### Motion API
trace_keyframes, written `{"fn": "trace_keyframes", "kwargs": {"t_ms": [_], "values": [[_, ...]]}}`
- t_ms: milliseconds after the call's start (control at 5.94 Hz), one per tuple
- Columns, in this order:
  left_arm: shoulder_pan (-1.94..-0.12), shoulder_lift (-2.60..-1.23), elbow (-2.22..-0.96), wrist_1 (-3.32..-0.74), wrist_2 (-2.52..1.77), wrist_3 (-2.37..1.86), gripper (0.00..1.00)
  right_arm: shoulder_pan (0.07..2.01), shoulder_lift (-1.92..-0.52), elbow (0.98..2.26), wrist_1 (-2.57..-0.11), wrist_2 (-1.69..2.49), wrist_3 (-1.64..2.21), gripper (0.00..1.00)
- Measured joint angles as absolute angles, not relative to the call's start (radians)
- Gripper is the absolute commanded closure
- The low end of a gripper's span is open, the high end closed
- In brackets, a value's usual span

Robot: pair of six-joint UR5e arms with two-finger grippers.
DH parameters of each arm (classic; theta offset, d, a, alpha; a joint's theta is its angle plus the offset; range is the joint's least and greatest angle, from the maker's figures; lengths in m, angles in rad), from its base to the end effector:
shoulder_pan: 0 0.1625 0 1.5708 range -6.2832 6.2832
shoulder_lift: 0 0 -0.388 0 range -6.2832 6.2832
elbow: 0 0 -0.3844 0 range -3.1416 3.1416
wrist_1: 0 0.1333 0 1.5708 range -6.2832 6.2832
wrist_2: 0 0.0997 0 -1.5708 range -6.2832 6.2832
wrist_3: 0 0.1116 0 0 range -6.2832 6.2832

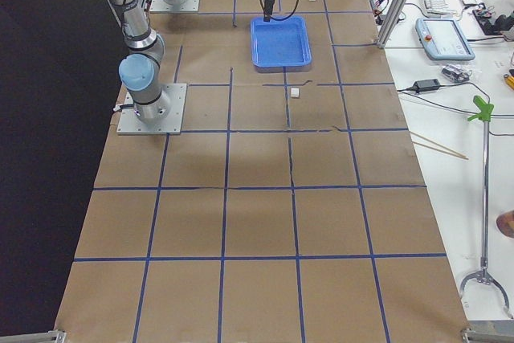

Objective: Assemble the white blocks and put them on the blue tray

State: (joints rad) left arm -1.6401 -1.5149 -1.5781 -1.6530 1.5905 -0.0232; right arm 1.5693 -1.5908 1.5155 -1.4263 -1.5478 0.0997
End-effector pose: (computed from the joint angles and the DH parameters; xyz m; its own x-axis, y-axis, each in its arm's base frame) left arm -0.1625 -0.4480 0.4537 -0.9987 0.0467 -0.0205 0.0460 0.9984 0.0331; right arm 0.1352 -0.4675 0.4611 -0.9946 0.1024 -0.0159 0.1010 0.9923 0.0711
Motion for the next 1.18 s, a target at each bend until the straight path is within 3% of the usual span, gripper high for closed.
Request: {"fn": "trace_keyframes", "kwargs": {"t_ms": [1178], "values": [[-1.546,-1.547,-1.586,-1.585,1.588,0.028,0.01,1.567,-1.594,1.511,-1.428,-1.544,-0.013,0.0]]}}
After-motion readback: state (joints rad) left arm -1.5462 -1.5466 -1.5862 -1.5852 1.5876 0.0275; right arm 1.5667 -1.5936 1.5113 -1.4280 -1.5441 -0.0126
